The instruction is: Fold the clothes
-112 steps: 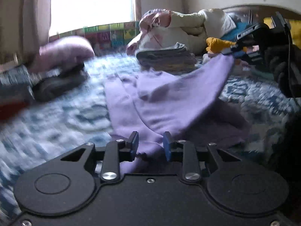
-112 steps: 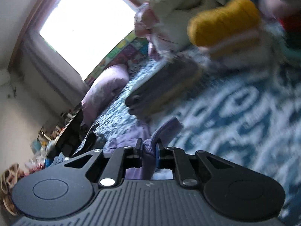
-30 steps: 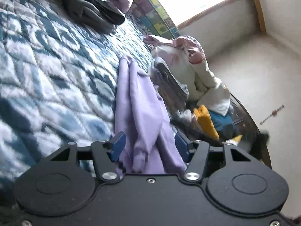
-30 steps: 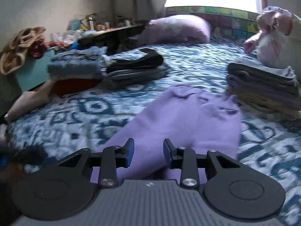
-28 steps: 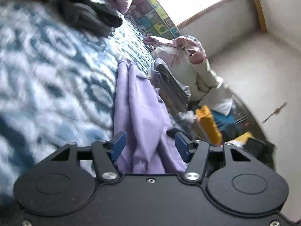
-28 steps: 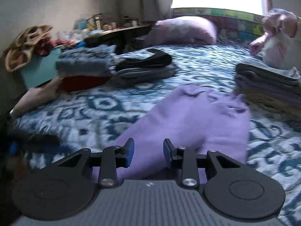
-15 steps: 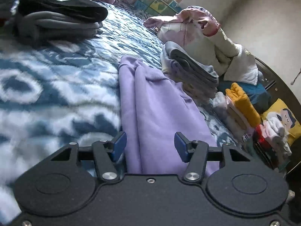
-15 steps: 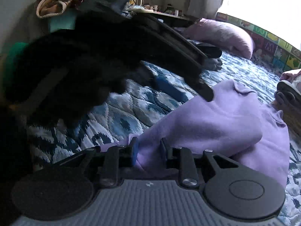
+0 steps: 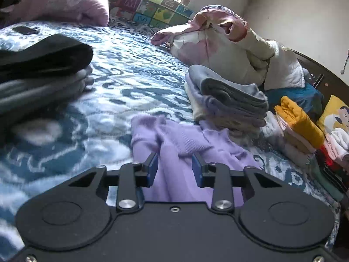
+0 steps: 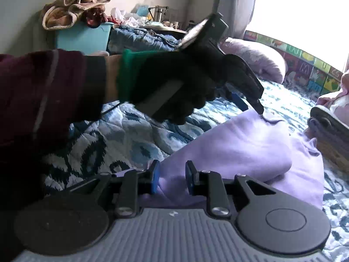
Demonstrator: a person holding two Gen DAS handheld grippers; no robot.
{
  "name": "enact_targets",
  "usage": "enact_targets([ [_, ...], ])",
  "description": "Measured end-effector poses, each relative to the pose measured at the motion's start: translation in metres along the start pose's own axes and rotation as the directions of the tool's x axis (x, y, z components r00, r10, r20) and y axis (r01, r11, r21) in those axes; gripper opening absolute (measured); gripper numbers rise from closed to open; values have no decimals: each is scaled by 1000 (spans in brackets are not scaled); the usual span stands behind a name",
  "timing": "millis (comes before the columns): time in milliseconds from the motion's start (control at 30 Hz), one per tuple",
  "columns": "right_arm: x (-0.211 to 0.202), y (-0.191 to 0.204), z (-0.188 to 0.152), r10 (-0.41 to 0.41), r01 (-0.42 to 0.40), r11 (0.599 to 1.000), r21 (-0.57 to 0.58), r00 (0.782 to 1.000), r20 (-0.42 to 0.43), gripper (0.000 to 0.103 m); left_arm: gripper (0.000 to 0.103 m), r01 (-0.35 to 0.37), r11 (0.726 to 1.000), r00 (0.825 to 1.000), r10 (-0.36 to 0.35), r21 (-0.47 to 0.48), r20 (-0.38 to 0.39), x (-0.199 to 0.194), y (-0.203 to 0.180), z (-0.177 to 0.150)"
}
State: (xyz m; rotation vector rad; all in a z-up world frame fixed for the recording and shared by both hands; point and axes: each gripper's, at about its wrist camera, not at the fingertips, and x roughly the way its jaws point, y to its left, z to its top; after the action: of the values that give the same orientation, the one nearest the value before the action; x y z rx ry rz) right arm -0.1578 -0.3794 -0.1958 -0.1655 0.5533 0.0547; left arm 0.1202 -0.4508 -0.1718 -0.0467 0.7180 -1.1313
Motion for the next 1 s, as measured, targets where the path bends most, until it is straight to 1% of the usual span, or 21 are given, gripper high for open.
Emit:
enact_targets([
  [33,2,-1,-1,1,-1,1000,-7,1000,-8,27,4,-14,999,1000,14,31,-9,6,-2,0],
  [67,4,-2,-2,5,-5,1000,-1,1000,-15,27,3,-32,999,999,32,43,-5,8,-3,-1],
  [133,4,-10,-3,29,-28,998,58,999,-19,27,3,-13,1000,999,14,-17,45,0,3,0],
  [200,4,-18,-3,54,-51,992,119,998,-21,27,3,-18,1000,998,19,-24,66,-6,4,2],
  [233,5,-19,-4,58,-54,990,126,998,-22,27,3,-49,999,997,50,-17,61,-5,4,1],
  [333,8,-21,-7,66,-62,988,142,997,-26,28,3,-75,996,997,76,-49,12,6,12,-8],
  [400,8,-21,-7,69,-64,987,150,997,-32,28,5,-83,996,997,83,-36,1,5,10,-7],
  [467,6,-22,-4,70,-63,986,156,997,-39,28,14,-89,995,996,91,-42,28,-4,7,-2],
  [500,4,-22,-2,72,-64,984,164,996,-44,28,17,-95,995,995,95,-21,43,-9,3,0],
  [533,-1,-24,2,77,-69,982,174,996,-40,29,17,-102,995,993,101,4,58,-14,-2,1],
  [567,-5,-26,6,83,-77,980,182,996,-31,32,17,-91,996,994,89,26,65,-18,-7,2],
  [633,-12,-33,15,35,-32,984,176,999,-9,33,17,-37,997,997,32,67,71,-21,-17,4],
  [667,-16,-36,20,8,-9,985,173,1000,2,36,17,-19,995,998,12,99,67,-19,-22,3],
  [700,-14,-41,24,-16,14,984,176,1000,8,38,17,-17,992,998,10,126,54,-14,-26,2],
  [733,-11,-49,27,-34,31,982,187,999,11,46,19,-18,988,999,12,150,40,-9,-29,0],
  [767,-4,-56,28,-56,54,979,198,998,4,55,21,-41,987,999,39,157,15,-1,-28,-3],
  [800,6,-62,27,-77,78,975,207,997,-15,58,22,-69,985,997,72,159,-13,8,-26,-6],
  [833,17,-68,23,-88,97,970,222,995,-48,64,22,-96,980,995,101,176,-22,15,-24,-10],
  [867,31,-76,16,-71,97,961,259,992,-106,65,22,-122,973,991,129,197,-25,21,-23,-13],
  [933,41,-88,1,-22,56,933,355,995,-101,65,21,-161,961,985,171,224,-28,29,-22,-17],
  [1000,40,-84,2,-35,68,939,338,994,-102,64,18,-188,953,980,197,237,-16,31,-27,-15],
])
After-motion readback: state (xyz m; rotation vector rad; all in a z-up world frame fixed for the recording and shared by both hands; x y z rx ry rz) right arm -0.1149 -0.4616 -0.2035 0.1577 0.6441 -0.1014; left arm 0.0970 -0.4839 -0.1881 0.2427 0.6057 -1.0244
